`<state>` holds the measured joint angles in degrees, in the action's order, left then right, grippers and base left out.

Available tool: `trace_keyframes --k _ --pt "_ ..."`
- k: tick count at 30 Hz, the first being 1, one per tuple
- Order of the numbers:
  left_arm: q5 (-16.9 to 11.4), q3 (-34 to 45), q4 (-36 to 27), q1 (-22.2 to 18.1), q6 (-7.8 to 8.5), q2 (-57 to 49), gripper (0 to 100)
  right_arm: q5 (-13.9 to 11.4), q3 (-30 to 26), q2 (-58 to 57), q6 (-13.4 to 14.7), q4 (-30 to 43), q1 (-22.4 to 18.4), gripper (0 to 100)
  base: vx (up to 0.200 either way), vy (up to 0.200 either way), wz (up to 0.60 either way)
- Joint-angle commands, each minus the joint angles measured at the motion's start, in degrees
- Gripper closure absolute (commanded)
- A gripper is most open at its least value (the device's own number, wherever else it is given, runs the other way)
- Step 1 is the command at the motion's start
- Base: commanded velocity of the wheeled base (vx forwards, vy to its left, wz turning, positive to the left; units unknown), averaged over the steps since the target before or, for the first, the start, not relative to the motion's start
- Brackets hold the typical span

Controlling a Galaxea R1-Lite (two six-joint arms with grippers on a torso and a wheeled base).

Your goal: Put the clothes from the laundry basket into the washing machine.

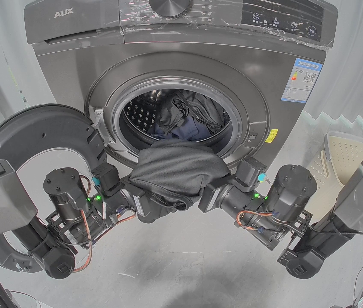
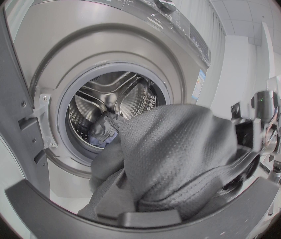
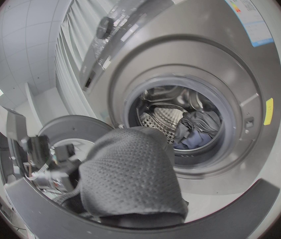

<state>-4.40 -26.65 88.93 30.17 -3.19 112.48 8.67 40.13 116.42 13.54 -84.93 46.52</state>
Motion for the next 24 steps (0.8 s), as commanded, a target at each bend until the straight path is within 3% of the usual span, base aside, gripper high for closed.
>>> trace_keyframes --k 1,6,7,12,18,20,21,24 --pt "0.4 -0.9 0.1 0.7 -0.5 -2.5 100 -0.7 -0.8 2.8 -0.1 -0.4 -3.5 100 0.0 0.0 0.0" --pt "0.4 -0.9 0.1 1.2 -0.5 -3.3 100 -1.5 0.6 3.7 -0.4 -0.7 -3.4 100 0.0 0.0 0.0" --pt "0.4 -0.9 0.1 1.2 -0.5 -3.3 100 -1.6 0.6 3.7 -0.4 -0.7 -3.4 0 0.0 0.0 0.0" --pt "0.5 -0.9 0.1 0.9 -0.41 -3.3 100 -3.5 -1.1 2.2 -1.2 -1.8 -2.1 0 0.0 0.0 0.0" --pt "2.2 -0.5 0.1 0.4 -0.41 -5.0 100 -9.1 -17.5 -4.8 -6.2 -2.0 0.6 0 0.0 0.0 0.0" --pt "2.2 -0.5 0.1 0.4 -0.41 -5.0 100 -9.1 -17.5 -4.8 -6.2 -2.0 0.6 0 0.0 0.0 0.0" --pt "2.2 -0.2 0.1 0.4 -0.41 -5.4 100 -10.0 -23.6 -6.6 -6.9 -2.4 1.1 0 0.0 0.0 0.0" --pt "2.2 0.0 0.2 0.4 -0.23 -5.5 100 -11.0 -26.0 -6.8 -7.1 -2.5 0.2 0 0.0 0.0 0.0"
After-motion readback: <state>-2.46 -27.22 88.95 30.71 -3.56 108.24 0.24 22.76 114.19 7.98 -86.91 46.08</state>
